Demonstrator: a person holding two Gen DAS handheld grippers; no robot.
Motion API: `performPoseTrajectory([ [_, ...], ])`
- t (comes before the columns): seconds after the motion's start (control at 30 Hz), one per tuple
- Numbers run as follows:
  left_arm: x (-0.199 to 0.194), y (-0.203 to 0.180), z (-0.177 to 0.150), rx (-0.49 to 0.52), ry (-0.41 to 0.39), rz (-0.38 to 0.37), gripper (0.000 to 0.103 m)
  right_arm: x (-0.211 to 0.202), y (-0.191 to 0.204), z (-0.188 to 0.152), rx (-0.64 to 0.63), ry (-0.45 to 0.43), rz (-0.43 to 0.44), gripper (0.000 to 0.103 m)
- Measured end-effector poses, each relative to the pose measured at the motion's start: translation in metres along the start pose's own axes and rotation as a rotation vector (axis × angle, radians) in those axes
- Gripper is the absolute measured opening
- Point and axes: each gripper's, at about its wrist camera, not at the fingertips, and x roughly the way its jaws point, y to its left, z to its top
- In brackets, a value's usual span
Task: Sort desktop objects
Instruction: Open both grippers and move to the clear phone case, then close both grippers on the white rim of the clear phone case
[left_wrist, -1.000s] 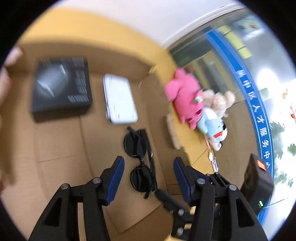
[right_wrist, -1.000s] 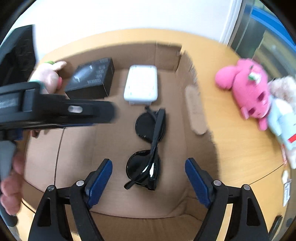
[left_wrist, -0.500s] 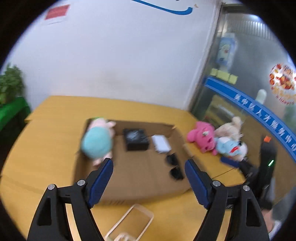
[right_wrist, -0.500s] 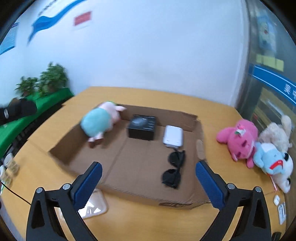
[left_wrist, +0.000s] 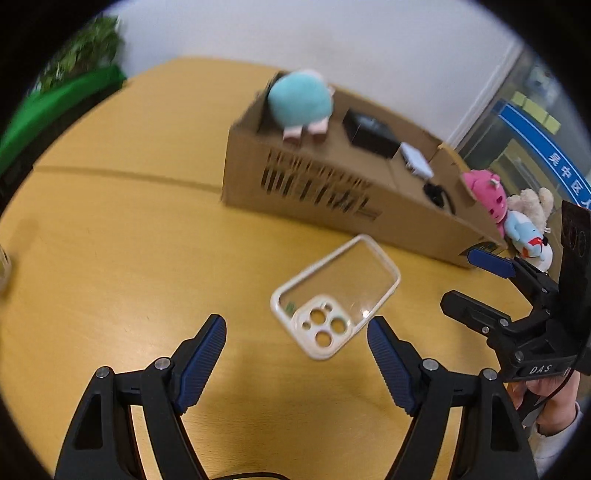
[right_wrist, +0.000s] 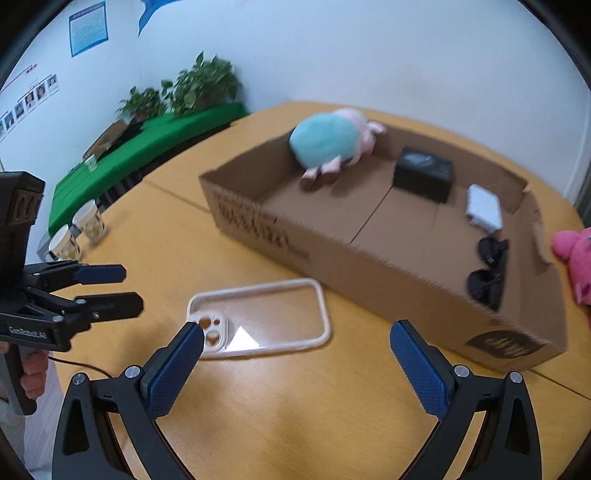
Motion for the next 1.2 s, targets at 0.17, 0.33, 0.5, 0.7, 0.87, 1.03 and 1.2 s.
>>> performPoseTrajectory([
  [0.17,0.028,0.009,-0.006,-0.077,0.088,-0.089,0.052,0.036,-0.007,-0.010,0.036,0.068,0.038,0.101],
  [0.33,0.047,0.015,-0.009,-0.111,0.116,-0.091,0.033,0.049,-0.025,-0.013,0.096,0.074,0.085,0.101],
  [0.5,0.052,0.020,-0.003,-0.133,0.120,-0.108,0.023,0.063,-0.034,-0.007,0.095,0.092,0.121,0.095],
  [0.7,0.058,0.021,0.003,-0.103,0.128,-0.131,0.020,0.079,-0.020,-0.008,0.078,0.131,0.229,0.088],
  [0.87,0.063,0.017,0.010,-0.027,0.157,-0.168,0.020,0.065,-0.018,-0.023,0.101,0.129,0.298,0.088],
  [1.03,0.071,0.001,0.016,0.066,0.206,-0.202,0.020,0.045,-0.022,-0.048,0.140,0.137,0.335,0.088],
  [1.2,0.075,0.001,0.021,0.017,0.236,-0.201,0.020,0.048,-0.067,-0.045,0.238,0.106,0.235,0.088],
])
